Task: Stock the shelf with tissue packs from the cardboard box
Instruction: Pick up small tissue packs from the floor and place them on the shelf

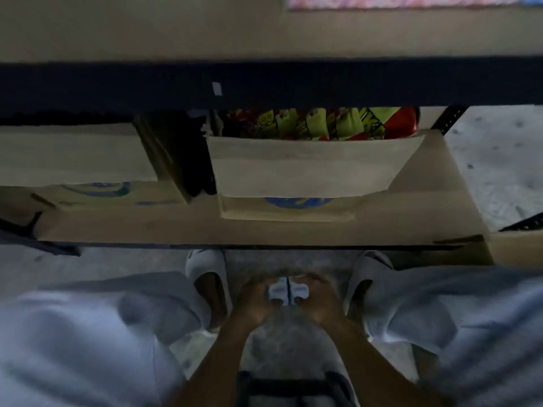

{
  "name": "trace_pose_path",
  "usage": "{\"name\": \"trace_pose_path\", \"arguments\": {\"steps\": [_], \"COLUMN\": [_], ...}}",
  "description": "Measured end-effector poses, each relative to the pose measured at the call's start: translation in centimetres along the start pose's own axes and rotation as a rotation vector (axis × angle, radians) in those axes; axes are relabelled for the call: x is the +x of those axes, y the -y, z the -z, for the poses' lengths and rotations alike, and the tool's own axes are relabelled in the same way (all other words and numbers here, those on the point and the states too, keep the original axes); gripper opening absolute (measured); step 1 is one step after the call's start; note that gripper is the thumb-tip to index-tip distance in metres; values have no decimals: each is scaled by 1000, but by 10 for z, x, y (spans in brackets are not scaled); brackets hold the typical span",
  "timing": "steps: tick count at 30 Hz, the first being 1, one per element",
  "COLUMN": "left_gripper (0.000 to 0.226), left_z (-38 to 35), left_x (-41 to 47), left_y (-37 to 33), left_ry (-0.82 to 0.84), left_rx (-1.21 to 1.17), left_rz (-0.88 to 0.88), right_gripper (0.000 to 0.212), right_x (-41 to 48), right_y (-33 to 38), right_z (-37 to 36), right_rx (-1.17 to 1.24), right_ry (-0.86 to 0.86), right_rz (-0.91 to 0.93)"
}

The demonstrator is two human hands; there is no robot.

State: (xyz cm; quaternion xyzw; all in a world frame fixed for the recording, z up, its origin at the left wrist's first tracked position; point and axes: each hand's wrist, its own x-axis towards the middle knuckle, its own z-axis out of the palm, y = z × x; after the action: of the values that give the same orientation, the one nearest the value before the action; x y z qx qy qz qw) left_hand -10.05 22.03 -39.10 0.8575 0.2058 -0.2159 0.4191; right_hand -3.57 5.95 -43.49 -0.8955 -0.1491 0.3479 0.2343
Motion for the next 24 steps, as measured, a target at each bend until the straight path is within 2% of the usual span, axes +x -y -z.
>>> {"name": "trace_pose_path", "arguments": {"steps": [3,10,13,18,24], "left_gripper": [47,36,48,57,65], "left_z": [-12,-33,-43,-54,-67], "left_x": [11,32,42,51,62], "left_y": [8,19,26,35,46], "left_ry": [-11,25,-24,-64,-76], "left_rx": [1,-71,-91,-66,-133], "left_rz": [31,85,116,103,125], "right_gripper": [26,27,29,47,50], "right_x": [-3,2,8,19,28], "right_y": [7,5,0,-12,-19], "right_z": [6,0,-6,-17,-25], "right_rx": [12,32,88,76,160], "right_ry": [-19,-68,-81,-69,-69], "right_rz": [-5,-12,-48,-74,-84]}}
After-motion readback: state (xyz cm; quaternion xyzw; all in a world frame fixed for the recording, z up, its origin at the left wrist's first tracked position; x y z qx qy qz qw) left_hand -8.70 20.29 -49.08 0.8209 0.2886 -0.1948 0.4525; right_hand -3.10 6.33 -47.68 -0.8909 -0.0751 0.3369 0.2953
